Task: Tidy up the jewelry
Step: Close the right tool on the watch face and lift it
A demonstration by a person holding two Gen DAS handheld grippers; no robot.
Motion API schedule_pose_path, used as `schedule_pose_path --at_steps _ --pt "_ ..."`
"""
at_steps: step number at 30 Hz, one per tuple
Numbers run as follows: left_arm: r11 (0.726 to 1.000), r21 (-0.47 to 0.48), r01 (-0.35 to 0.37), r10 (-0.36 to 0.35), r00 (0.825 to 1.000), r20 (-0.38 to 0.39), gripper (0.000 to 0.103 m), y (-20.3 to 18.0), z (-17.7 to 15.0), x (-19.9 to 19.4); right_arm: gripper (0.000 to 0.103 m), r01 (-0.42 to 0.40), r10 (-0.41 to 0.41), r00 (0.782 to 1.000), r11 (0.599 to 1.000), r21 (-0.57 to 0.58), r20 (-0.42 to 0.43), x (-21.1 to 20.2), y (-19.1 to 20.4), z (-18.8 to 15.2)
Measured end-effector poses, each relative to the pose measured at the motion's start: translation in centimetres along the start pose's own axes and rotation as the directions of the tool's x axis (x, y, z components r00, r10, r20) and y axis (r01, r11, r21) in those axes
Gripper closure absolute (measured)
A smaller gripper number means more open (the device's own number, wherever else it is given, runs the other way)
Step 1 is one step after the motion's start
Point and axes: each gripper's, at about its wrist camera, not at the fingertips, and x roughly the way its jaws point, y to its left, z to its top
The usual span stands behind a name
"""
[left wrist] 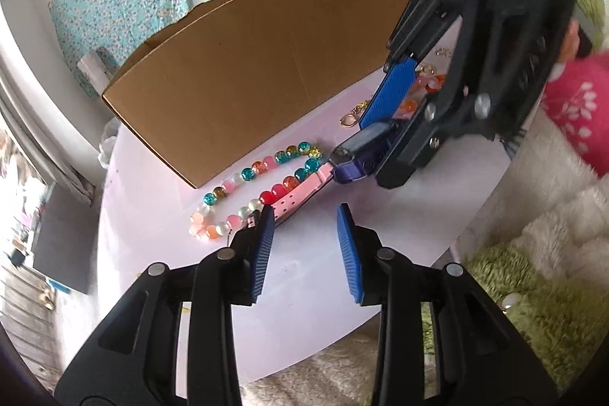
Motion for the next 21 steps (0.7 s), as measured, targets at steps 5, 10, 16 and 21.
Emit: schedule_pose_path --at_steps 5,10,16,21 --pt "0.998 0.049 -0.035 0.035 0.999 0.004 0.068 -0.8 0.0 0.2 0.059 -0.038 0.038 0.999 0.999 -0.027 -0.019 -0.2 0.0 -0.2" --pt "0.999 0.047 -0.025 0.025 1.000 0.006 0.068 -0.6 0.1 0.4 0.059 -0.021 0.019 0.999 0.996 -0.081 -0.033 0.1 1.4 -0.9" --pt "0.999 0.036 -0.013 0.013 1.000 0.009 0.068 -0.6 0.3 0.6 0.059 -0.020 0.018 0.999 0.997 -0.075 -0.027 0.1 1.4 -0.6" --pt "1.000 0.022 0.008 -0.008 1.000 0.006 0.075 -0.3 0.5 0.6 0.059 -0.012 0.011 1.000 0.998 -0.066 -0.013 0.2 1.6 -1.1"
